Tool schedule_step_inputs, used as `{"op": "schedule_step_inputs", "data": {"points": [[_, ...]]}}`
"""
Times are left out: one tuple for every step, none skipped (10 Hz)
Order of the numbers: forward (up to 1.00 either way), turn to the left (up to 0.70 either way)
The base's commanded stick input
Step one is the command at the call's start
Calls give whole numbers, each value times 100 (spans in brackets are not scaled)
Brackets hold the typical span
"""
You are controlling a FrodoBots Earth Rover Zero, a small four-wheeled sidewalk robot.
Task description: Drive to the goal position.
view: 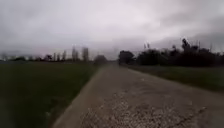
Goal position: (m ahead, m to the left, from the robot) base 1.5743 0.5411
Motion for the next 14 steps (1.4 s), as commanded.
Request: {"op": "schedule_step_inputs", "data": {"points": [[85,-2],[85,-2],[85,-2],[85,-2],[85,-2],[85,-2],[85,0],[85,0],[85,0],[85,0],[85,0],[85,0],[85,0],[85,0]]}}
